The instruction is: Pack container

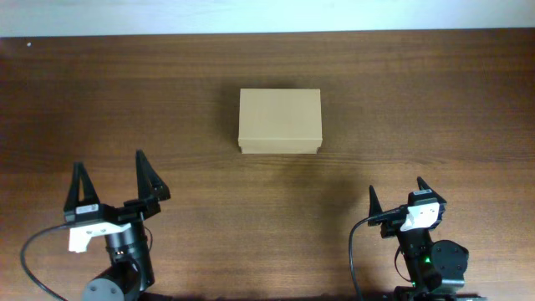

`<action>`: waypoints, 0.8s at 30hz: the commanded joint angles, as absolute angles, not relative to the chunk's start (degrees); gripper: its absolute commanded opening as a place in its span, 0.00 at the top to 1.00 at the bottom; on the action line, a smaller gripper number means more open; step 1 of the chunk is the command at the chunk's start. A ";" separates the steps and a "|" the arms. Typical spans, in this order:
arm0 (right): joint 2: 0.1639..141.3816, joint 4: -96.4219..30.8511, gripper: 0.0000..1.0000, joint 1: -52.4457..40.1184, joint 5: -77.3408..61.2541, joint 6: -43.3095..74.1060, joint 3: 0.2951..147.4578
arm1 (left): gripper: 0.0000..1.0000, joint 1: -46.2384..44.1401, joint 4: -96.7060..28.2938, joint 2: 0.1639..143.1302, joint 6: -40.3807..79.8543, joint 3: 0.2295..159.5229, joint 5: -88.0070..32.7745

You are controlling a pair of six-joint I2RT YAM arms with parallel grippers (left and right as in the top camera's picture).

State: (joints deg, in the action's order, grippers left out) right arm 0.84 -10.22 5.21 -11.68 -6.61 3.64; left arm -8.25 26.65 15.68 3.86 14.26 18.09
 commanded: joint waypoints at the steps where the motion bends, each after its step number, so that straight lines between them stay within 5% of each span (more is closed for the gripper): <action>1: 0.14 -10.04 0.01 5.54 -12.21 -6.61 3.09 | 0.00 -7.05 27.03 12.58 3.16 10.63 18.44; 24: 0.14 -10.04 0.01 5.54 -12.21 -6.61 3.09 | 0.00 -4.60 24.38 6.55 3.14 0.47 18.44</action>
